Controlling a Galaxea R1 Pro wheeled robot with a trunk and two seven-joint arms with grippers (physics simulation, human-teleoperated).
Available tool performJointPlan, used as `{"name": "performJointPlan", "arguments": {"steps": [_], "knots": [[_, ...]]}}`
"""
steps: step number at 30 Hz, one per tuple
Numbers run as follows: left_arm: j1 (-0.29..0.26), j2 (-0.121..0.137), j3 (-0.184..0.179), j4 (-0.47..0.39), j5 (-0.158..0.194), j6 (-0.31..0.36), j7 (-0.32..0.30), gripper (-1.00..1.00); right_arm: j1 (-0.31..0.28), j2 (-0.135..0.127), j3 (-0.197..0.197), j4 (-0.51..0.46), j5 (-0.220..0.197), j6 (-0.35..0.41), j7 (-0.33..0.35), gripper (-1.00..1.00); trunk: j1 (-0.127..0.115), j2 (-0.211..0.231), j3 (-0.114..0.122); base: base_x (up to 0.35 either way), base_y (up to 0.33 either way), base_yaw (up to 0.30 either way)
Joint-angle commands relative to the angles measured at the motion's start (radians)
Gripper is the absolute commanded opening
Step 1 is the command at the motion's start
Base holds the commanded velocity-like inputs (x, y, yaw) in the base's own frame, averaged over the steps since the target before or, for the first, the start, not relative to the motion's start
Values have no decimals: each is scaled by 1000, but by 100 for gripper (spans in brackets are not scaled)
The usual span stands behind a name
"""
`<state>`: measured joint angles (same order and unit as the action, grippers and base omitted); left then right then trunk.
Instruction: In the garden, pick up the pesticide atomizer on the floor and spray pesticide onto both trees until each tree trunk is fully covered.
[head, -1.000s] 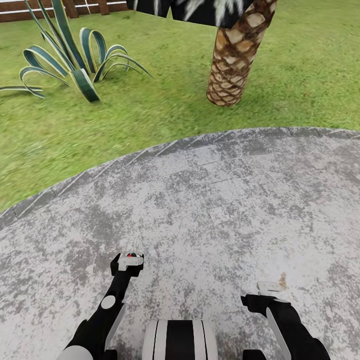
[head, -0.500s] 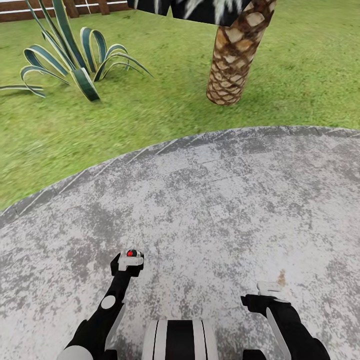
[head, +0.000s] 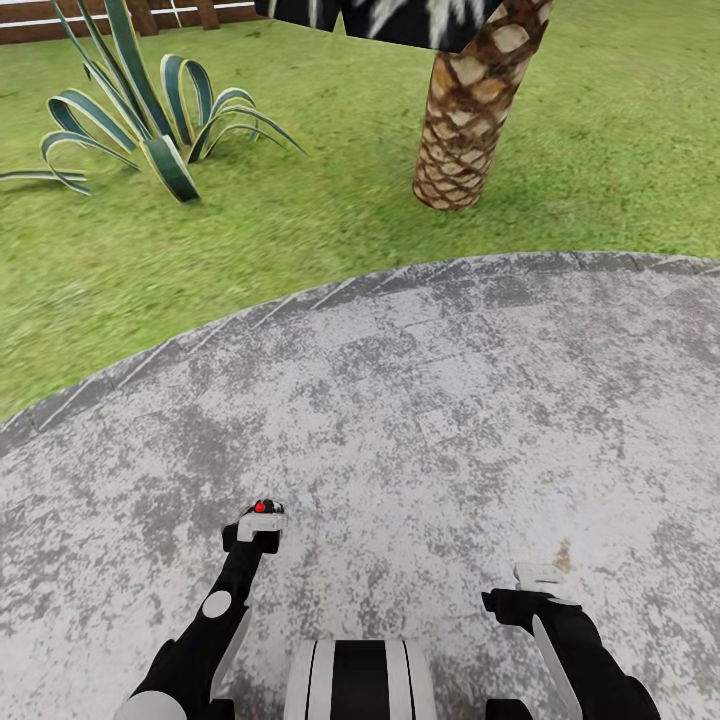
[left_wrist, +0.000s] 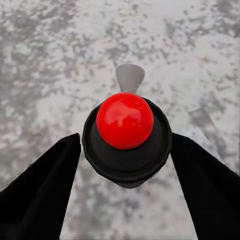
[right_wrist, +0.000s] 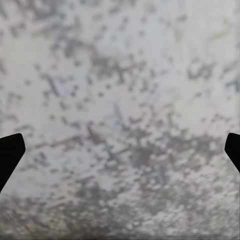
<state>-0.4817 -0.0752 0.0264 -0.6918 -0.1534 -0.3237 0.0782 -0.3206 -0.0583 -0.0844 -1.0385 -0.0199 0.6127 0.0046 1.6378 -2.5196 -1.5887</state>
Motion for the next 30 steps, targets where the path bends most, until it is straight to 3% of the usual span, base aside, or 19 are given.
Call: {"name": "performJointPlan", "arguments": {"steps": [1, 30], "knots": [[0, 0, 0, 0, 0, 0, 0, -100, 0, 0, 0, 0, 0, 0, 0, 100, 0, 0, 0, 0, 0, 0], [0, 0, 0, -3, 0, 0, 0, -100, 0, 0, 0, 0, 0, 0, 0, 100, 0, 0, 0, 0, 0, 0]]}}
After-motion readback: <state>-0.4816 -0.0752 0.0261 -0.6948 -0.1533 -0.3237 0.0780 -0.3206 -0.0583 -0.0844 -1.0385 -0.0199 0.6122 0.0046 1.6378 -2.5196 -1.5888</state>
